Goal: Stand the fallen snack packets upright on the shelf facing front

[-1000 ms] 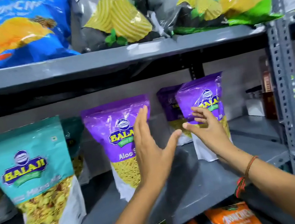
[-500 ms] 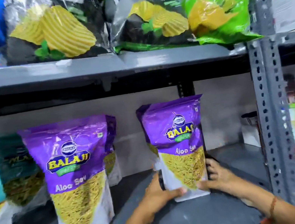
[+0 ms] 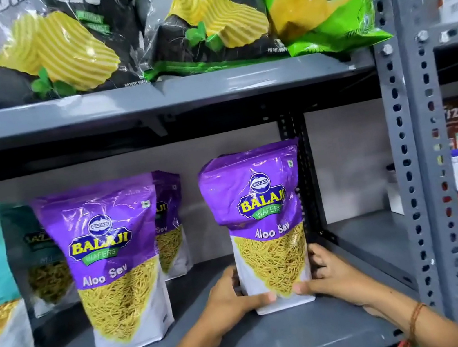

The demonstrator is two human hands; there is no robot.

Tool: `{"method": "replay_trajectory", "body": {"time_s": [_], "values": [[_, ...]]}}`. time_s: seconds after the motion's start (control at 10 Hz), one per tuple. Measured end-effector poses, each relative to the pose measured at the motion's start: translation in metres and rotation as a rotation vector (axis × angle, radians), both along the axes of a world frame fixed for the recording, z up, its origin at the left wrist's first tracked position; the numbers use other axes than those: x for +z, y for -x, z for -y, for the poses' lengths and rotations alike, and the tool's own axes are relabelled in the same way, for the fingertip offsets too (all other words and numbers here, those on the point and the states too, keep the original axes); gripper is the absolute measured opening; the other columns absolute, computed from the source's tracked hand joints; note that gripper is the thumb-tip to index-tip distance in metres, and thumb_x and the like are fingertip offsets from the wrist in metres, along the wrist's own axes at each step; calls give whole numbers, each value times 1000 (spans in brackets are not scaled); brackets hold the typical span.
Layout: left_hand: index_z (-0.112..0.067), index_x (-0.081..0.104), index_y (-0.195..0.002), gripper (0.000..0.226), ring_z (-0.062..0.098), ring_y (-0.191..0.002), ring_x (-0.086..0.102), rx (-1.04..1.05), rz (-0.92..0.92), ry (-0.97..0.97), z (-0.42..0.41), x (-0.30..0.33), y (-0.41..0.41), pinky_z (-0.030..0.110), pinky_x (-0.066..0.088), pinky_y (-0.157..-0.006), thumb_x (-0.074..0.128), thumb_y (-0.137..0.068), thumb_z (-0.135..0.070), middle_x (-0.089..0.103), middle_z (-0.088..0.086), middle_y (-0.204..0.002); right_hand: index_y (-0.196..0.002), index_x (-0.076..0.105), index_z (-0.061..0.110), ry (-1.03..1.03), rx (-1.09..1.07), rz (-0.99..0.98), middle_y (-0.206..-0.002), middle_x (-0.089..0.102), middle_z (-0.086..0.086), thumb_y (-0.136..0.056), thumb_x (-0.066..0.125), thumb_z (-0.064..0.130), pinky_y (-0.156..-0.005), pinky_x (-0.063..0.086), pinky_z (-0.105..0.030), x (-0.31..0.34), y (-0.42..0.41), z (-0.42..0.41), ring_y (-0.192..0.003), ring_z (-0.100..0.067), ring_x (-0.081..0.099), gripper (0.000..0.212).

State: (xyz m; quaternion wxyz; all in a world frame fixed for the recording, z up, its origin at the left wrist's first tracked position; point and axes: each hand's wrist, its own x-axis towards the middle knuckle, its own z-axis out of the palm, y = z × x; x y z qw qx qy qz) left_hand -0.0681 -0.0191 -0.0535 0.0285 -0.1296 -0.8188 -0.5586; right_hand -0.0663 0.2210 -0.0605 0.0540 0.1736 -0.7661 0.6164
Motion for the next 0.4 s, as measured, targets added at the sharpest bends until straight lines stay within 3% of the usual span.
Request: {"method": "replay_trajectory", "body": {"time_s": [0.1, 0.2, 0.3, 0.4], "values": [[-25, 57, -117, 83, 8, -104, 69, -15, -4, -8, 1, 2, -6, 24, 55, -92, 90, -42, -43, 72, -8, -116, -123, 55, 23, 12, 28, -3, -124, 70, 0, -67, 87, 8, -79, 55, -18, 0, 0, -1, -105, -14, 72, 66], [-26, 55, -122, 88, 9, -108, 68, -2, 12, -1, -1, 3, -7, 32, 53, -99, 91, -43, -44, 70, -8, -121, -133, 46, 24, -35, 44, 10, -133, 63, 0, -57, 90, 24, -83, 53, -17, 4, -4, -2, -111, -13, 68, 88], [-20, 41, -143, 110, 11, -120, 62, 41, 11, -19, 3, 3, -20, 32, 48, -106, 92, -48, -41, 62, -8, -129, -150, 21, 28, -66, -62, -1, -146, 40, 3, -46, 89, 43, -101, 42, -25, 8, -10, 3, -130, -18, 49, 125], [-23, 25, -155, 121, 17, -138, 48, 143, -63, 28, 16, 2, -41, 33, 39, -113, 91, -55, -43, 48, 2, -148, -149, 28, 27, 64, -297, -141, -149, 38, -1, -64, 87, 37, -102, 38, -31, 9, -22, 16, -133, -19, 43, 104]]}}
